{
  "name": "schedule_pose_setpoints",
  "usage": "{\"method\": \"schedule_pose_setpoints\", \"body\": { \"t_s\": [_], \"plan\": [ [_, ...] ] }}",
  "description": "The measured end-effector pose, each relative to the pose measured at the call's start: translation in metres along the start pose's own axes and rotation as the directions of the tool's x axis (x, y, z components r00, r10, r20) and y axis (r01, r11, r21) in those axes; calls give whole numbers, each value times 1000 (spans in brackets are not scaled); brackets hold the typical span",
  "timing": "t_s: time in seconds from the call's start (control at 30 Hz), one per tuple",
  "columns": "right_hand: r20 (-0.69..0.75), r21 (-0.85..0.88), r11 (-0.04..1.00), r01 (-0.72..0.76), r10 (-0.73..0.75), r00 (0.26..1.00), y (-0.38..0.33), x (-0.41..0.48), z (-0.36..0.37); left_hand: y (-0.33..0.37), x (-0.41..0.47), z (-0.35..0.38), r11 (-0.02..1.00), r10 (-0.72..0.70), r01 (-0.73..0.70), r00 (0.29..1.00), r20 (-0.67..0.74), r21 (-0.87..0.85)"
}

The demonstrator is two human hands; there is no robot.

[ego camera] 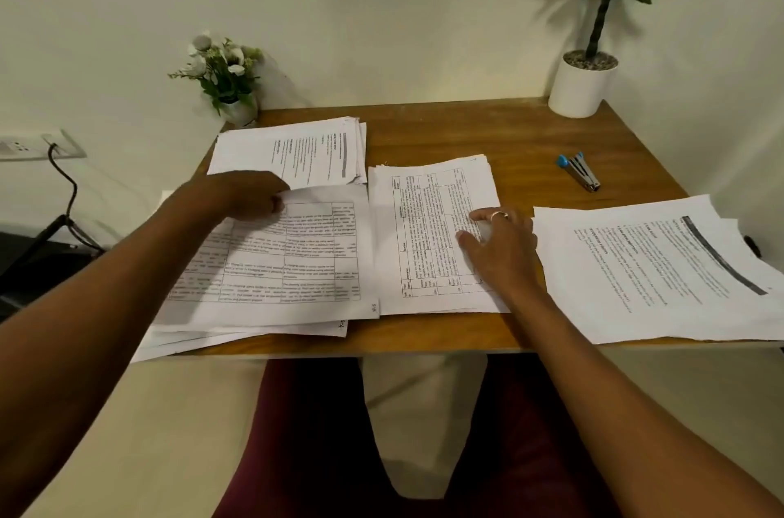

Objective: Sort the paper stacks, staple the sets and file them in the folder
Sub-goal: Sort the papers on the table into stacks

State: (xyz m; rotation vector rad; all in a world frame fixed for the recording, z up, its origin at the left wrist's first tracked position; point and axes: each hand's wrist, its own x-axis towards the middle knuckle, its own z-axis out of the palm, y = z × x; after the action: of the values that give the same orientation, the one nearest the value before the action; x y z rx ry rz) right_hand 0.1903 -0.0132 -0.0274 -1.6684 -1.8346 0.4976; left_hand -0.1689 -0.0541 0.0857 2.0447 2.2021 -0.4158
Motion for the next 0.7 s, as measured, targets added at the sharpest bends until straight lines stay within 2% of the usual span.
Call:
{"method": "schedule_pose_setpoints", "body": {
  "t_s": [0.07, 0.13, 0.27, 0.4, 0.57, 0.7],
  "plan": [
    [-38, -66, 998, 17, -19, 999, 4, -3, 4, -1, 2, 9, 999, -47, 49, 994, 95, -23],
    [-50, -77, 997, -1, -3, 999, 5, -2, 6, 1, 3, 20, 997, -73, 73, 990, 116, 10],
    [-44, -112, 993, -48, 43, 998, 4, 2, 7, -1, 5, 37, 991, -126, 122, 987, 97, 52],
    [-91, -87, 996, -27, 19, 996, 6, 2, 9, 2, 4, 42, 990, -128, 124, 990, 57, 72],
    [-141, -59, 998, 22, -30, 989, 3, 0, 8, 9, 5, 41, 988, -143, 147, 985, -92, 39],
    [-153, 29, 1000, 4, 0, 988, 1, -1, 4, 26, 6, 36, 994, -110, 105, 968, -228, -35]
  ]
}}
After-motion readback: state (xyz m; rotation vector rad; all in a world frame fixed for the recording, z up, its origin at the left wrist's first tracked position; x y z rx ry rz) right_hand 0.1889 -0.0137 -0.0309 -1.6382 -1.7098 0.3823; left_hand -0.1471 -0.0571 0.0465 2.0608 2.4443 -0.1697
